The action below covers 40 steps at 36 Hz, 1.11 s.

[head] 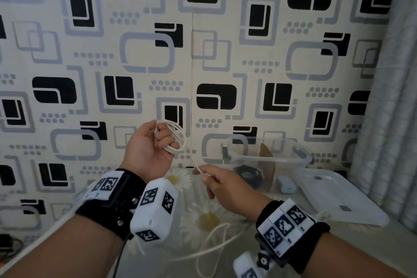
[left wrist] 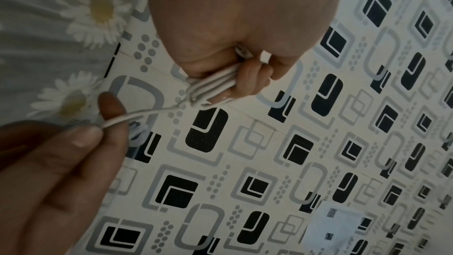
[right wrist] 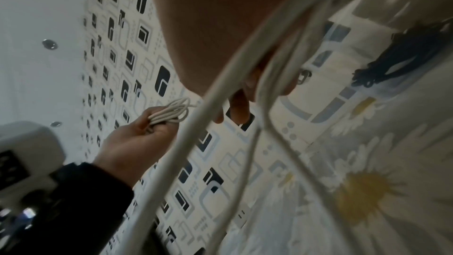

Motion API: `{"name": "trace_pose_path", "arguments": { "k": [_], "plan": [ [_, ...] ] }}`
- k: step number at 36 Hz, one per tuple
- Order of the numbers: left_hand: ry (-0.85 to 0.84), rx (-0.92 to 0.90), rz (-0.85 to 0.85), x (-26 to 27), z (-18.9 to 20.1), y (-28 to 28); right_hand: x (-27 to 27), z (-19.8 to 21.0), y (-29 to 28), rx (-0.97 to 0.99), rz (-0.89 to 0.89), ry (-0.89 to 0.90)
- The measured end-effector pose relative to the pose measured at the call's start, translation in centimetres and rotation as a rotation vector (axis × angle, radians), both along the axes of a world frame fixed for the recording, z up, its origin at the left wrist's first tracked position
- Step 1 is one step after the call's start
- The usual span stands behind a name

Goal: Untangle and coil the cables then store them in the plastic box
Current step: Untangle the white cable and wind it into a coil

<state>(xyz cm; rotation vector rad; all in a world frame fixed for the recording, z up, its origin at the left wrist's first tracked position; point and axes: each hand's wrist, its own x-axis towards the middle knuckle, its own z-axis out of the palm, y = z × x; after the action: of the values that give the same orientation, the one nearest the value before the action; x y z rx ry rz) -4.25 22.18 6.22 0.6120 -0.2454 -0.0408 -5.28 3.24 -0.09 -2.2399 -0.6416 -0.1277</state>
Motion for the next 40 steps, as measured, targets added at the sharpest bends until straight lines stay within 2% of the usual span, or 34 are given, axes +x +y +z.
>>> {"name": "trace_pose_path", "arguments": {
  "k": [4,9,11,13,16,19,22,28,34,40],
  "plan": [
    [-0.085,0.091,0.172,1.1,-0.6,0.1,0.7,-0.8,0.5,-0.085,0.017,0.011],
    [-0.211,0.396,0.48,2.1,-1.9,-0.2,1.4,-0.5,0.5,-0.19,0.004,-0.18],
    [-0.243,0.545,0.495,2.4,-2.5,-0.9,1.8,-0.2,0.8,-0.202,0.003,-0.26],
    [-0.212,0.583,0.507,2.6,-2.7,-1.6,2.0,0.0,1.2,-0.232,0.01,-0.329],
    [-0.266,0.778,0.621,3.4,-4.0,-1.8,2.3,0.5,1.5,-0.253,0.053,-0.414],
    [-0.212,0.86,0.555,3.8,-5.2,-1.9,2.6,1.2,1.7,-0.181,0.068,-0.474],
    [-0.234,0.957,0.517,4.2,-6.4,-2.1,3.2,1.3,1.7,-0.088,0.099,-0.505],
    [-0.4,1.114,0.456,4.8,-7.7,-2.4,3.3,1.4,1.0,-0.064,0.22,-0.327],
    [-0.557,1.178,0.378,5.0,-8.6,-2.9,4.7,0.0,-0.1,0.097,0.107,-0.366],
    [-0.556,1.295,0.264,6.1,-9.9,-1.8,5.5,-1.0,0.1,0.13,0.024,-0.454]
  ]
}}
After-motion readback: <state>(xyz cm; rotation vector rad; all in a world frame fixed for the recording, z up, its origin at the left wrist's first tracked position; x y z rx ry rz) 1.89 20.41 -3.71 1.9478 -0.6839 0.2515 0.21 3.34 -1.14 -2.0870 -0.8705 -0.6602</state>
